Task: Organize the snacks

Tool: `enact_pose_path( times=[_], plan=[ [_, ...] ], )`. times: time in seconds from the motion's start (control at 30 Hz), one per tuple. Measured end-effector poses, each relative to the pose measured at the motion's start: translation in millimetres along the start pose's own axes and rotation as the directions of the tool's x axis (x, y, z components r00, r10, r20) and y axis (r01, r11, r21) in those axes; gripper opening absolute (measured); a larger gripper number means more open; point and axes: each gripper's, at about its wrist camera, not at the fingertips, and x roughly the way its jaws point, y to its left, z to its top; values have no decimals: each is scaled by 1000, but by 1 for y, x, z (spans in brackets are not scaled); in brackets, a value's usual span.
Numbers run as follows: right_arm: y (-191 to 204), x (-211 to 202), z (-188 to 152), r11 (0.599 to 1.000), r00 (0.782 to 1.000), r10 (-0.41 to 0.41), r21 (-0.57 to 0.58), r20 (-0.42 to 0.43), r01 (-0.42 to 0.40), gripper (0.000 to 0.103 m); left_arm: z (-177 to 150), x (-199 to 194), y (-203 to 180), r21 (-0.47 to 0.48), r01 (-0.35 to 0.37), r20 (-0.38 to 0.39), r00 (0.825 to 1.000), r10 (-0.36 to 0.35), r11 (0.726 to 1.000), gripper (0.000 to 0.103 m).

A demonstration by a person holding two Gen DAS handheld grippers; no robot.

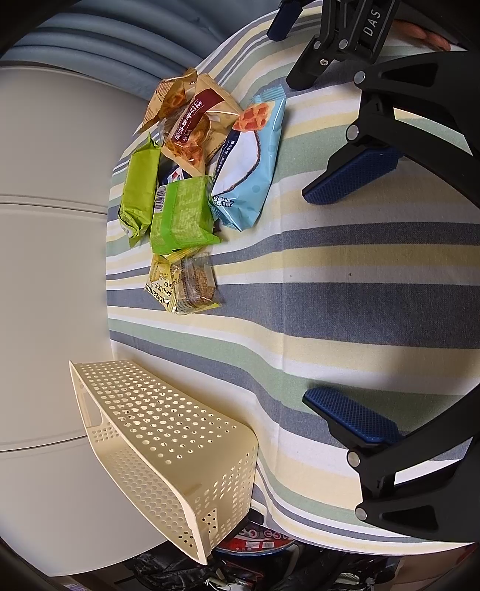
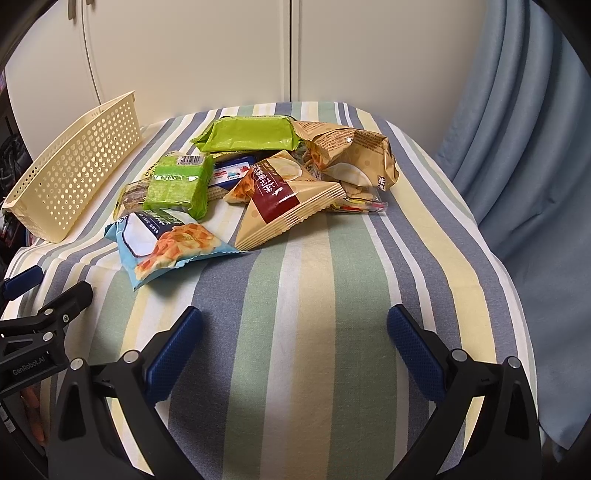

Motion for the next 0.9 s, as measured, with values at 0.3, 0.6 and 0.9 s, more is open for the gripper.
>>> enact_pose_path(
  times=[0.3,0.6,0.9],
  plan=[
    [-1,0,0,1000,1000,1,1,0,-1,98,0,0,-1,4,-5,0,1000,5,1000,101],
    [-3,0,0,1000,1000,6,4,1,-6,98,0,0,0,3,-3,0,1000,3,1000,101],
    [-4,0,1,1000,1000,9,6,2,-9,98,0,0,0,2,-2,-1,1000,2,1000,101]
  ],
)
